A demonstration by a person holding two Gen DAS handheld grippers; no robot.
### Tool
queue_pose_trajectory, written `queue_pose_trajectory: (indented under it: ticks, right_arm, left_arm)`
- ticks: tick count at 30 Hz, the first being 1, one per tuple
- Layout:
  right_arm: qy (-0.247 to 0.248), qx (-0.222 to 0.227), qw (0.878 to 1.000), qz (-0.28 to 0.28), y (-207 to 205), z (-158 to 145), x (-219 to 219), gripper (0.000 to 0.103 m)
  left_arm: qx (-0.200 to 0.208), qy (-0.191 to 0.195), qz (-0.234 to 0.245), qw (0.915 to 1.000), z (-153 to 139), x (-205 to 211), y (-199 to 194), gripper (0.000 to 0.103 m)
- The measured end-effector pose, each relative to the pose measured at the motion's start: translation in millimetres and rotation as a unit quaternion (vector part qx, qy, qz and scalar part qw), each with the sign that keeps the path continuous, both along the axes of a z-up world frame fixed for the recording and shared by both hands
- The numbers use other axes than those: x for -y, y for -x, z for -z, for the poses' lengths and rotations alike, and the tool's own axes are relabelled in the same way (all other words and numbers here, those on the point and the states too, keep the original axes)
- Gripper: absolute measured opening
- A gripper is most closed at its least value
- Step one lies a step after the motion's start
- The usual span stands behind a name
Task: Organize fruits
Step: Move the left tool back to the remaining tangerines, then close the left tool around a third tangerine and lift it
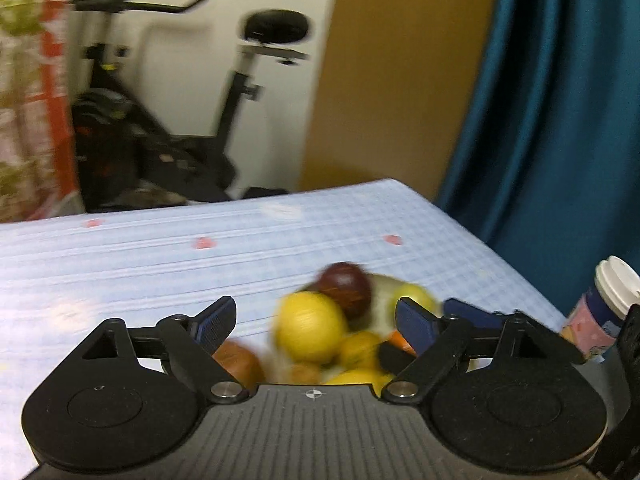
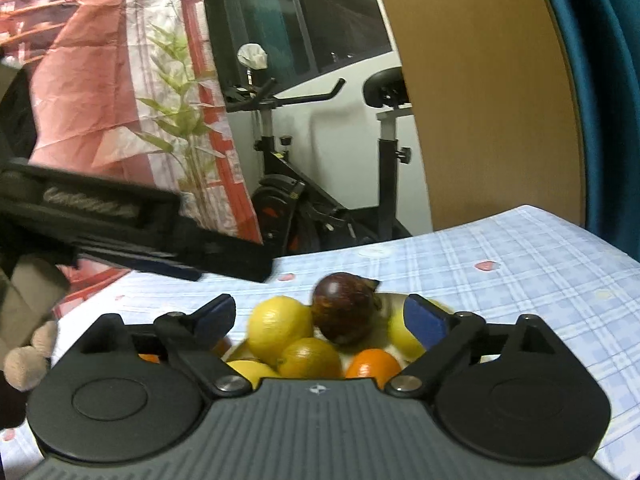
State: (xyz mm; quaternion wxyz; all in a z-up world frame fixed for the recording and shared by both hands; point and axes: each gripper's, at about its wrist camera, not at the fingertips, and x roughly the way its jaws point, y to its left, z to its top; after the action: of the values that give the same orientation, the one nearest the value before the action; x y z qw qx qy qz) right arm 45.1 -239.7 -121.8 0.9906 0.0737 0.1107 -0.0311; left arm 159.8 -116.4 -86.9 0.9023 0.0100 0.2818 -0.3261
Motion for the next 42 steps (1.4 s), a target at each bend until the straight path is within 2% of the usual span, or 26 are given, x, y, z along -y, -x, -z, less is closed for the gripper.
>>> queue_pose_trajectory:
  ticks: [4, 9, 11, 15, 19, 24, 27, 30, 36, 38, 42]
  right_arm:
    - [0.002, 0.002, 1.0, -0.024, -1, -4, -16, 0.094]
    - [0.015, -0.007, 0.998, -0.052, -6, -8, -41, 0.094]
    - [0.016, -0.017, 0.998, -0.065, -8, -6, -51, 0.094]
    - [0.026, -0.05, 0.995, -0.086, -18, -4, -68, 0.094]
    - [0.045, -0.073, 0.99, -0.112, -21, 2, -82, 0.094]
    - [0.067, -0.102, 0.983, -0.139, -30, 7, -102, 0.094]
    - [0.07, -0.142, 0.973, -0.167, -41, 17, -115, 0.094]
    - [0.092, -0.165, 0.964, -0.189, -47, 27, -133, 0.093]
    - [0.124, -0.192, 0.944, -0.239, -66, 34, -163, 0.087]
    - [0.134, -0.197, 0.938, -0.252, -73, 36, -175, 0.08]
    - [0.14, -0.203, 0.93, -0.274, -85, 42, -191, 0.071]
  left_arm:
    - [0.007, -0.002, -0.083, 0.9966, -3, -56, 8, 0.089]
    - [0.023, -0.026, -0.178, 0.9835, -6, -114, 14, 0.089]
    - [0.026, -0.031, -0.202, 0.9785, -5, -130, 15, 0.089]
    - [0.015, -0.016, -0.225, 0.9742, -4, -156, 9, 0.089]
    - [0.001, 0.003, -0.221, 0.9752, 1, -172, 10, 0.089]
    - [-0.018, 0.014, -0.177, 0.9839, 22, -170, 17, 0.088]
    - [-0.04, 0.031, -0.142, 0.9885, 35, -167, 20, 0.088]
    - [-0.055, 0.028, -0.124, 0.9903, 47, -162, 20, 0.086]
    - [-0.095, 0.055, -0.118, 0.9869, 61, -168, 10, 0.073]
    - [-0.104, 0.067, -0.122, 0.9848, 64, -172, 8, 0.061]
    - [-0.111, 0.072, -0.118, 0.9842, 68, -171, 3, 0.059]
